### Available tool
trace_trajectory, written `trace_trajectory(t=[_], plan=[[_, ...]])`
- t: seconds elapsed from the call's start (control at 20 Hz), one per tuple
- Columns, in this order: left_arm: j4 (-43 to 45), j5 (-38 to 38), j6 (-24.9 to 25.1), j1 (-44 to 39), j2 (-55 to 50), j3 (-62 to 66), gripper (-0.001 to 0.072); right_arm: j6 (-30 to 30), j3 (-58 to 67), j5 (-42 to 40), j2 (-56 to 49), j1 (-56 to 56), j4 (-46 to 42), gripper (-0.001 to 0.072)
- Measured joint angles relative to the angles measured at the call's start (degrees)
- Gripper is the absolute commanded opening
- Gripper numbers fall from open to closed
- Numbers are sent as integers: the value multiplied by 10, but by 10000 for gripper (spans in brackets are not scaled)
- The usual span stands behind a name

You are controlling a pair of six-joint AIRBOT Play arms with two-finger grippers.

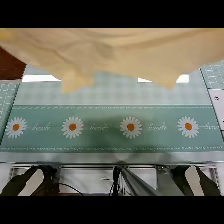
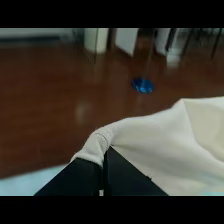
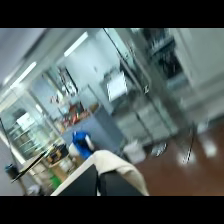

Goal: Fold the shirts.

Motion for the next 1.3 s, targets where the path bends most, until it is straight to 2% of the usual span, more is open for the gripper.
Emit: trace_trajectory(t=[0.15, 0.25, 0.4, 0.6, 0.75, 0.9, 1.05, 1.15, 1.3], plan=[[-2, 10, -34, 16, 34, 79, 22, 74, 143, -2, 5, 0, -83, 25], [0, -16, -56, 21, 59, 106, 22, 123, 220, 47, 7, 0, -147, 25], [20, -93, -90, 24, 102, 125, 22, 177, 315, 156, 8, 0, -227, 25], [67, -242, -142, 25, 140, 132, 22, 219, 378, 325, 8, 0, -316, 24], [80, -326, -180, 18, 163, 100, 22, 236, 388, 388, 4, 0, -348, 24], [88, -360, -203, 12, 194, -1, 22, 243, 347, 416, 6, 0, -360, 23], [71, -372, -209, 10, 235, -191, 20, 239, 241, 427, 22, 0, -369, 23], [35, -349, -200, 10, 264, -346, 20, 233, 146, 430, 35, 0, -374, 23], [-19, -250, -165, -4, 284, -550, 20, 224, 5, 418, 46, 0, -398, 23]])
